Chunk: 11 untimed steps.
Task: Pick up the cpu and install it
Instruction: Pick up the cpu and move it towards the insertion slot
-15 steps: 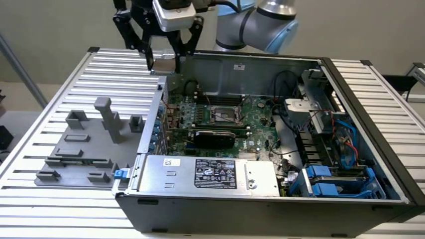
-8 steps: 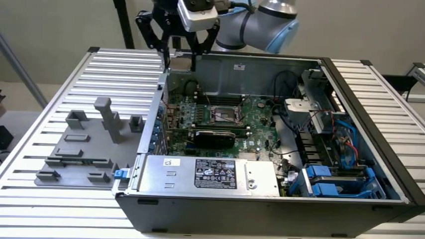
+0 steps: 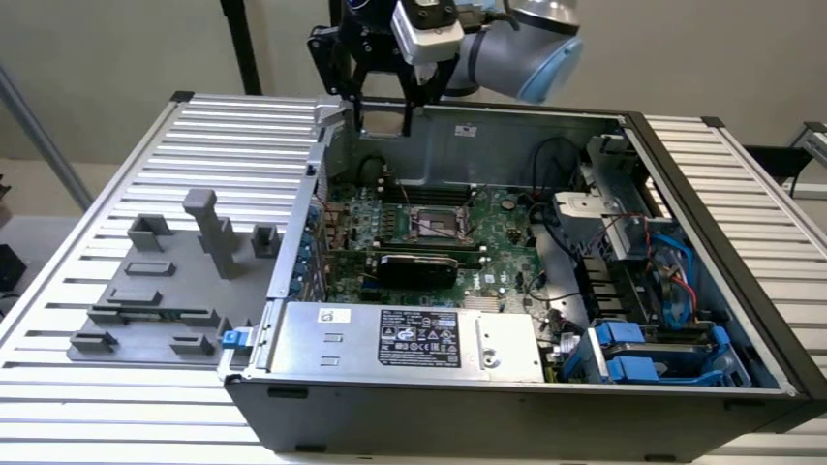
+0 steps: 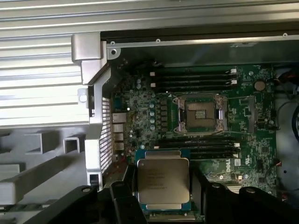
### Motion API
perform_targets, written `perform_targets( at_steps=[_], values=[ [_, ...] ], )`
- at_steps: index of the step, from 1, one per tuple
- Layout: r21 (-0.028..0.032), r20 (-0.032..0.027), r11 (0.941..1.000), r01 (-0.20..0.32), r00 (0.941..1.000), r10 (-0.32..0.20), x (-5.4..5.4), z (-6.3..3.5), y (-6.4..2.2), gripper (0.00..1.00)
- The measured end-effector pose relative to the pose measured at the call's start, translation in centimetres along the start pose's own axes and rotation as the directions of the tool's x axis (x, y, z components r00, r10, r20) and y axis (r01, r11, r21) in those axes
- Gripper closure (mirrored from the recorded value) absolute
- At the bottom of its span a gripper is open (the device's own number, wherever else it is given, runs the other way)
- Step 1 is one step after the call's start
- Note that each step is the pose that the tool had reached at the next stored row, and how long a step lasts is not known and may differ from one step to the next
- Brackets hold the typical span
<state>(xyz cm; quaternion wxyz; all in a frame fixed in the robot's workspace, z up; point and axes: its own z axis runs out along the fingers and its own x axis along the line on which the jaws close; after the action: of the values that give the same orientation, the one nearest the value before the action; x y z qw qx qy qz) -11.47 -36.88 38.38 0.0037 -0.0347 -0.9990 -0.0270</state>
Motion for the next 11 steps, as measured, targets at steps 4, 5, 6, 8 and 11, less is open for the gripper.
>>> perform_targets(
  at_steps=[4,5,6,8,11],
  values=[
    [0.0001,-0.0001,1.0,0.0,1.0,0.0,-1.6,0.78,1.28,0.45],
    [0.0,0.0,1.0,0.0,1.0,0.0,-2.0,0.98,1.58,0.45],
    [0.0001,0.0,1.0,0.0,1.0,0.0,-2.4,1.17,1.89,0.45],
    [0.0,0.0,1.0,0.0,1.0,0.0,-3.3,1.56,2.49,0.45],
    [0.0007,0.0,1.0,0.0,1.0,0.0,-4.6,2.1,3.32,0.45]
  ],
)
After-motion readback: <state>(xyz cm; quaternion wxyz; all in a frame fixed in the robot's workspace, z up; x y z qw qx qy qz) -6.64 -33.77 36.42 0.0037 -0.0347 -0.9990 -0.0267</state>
